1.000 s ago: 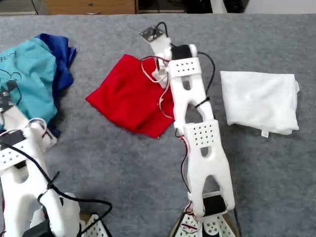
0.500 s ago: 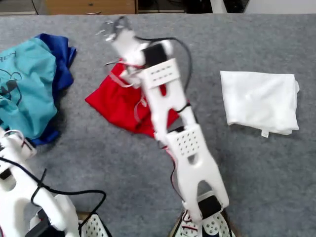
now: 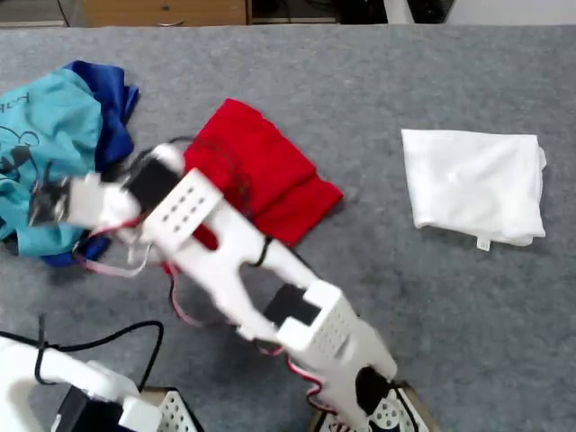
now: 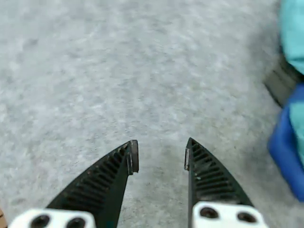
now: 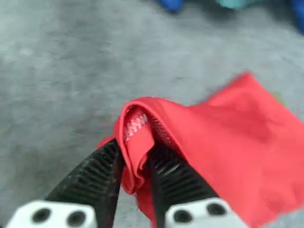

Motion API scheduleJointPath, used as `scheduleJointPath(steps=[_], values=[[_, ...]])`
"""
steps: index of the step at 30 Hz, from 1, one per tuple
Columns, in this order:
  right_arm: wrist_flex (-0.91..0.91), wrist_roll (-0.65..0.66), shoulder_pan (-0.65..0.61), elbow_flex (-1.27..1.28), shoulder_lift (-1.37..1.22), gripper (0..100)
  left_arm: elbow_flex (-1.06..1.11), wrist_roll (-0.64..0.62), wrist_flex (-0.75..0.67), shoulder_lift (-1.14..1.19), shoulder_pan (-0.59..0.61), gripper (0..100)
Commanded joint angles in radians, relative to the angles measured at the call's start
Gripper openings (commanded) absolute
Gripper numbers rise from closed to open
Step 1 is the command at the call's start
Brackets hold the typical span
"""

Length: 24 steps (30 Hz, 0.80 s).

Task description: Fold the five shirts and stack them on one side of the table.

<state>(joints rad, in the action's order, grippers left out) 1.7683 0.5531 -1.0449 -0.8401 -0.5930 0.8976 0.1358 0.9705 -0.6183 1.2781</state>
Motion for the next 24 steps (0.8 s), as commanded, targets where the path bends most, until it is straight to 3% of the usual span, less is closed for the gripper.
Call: scheduleJointPath(steps=[1, 6, 8, 13, 18, 24], values=[[0.018, 0.023, -0.071, 0.047, 0.079, 3.3, -0.041, -0.043, -0.015, -0.005, 0.052, 17], [0.018, 0.028, -0.079, 0.012, 0.108, 28.8, -0.046, -0.054, -0.015, -0.004, 0.046, 17], [0.017, 0.021, -0.081, -0.027, 0.133, 32.7, -0.046, -0.077, -0.015, -0.001, 0.035, 17], [0.011, -0.052, -0.016, -0.216, 0.183, 30.6, -0.037, -0.103, -0.015, 0.001, -0.026, 17], [0.012, -0.106, 0.216, -0.447, 0.191, 23.4, -0.038, -0.097, -0.008, 0.001, -0.146, 18], [0.012, -0.107, 0.486, -0.476, 0.191, 9.4, -0.049, -0.1, -0.008, -0.001, -0.416, 18]])
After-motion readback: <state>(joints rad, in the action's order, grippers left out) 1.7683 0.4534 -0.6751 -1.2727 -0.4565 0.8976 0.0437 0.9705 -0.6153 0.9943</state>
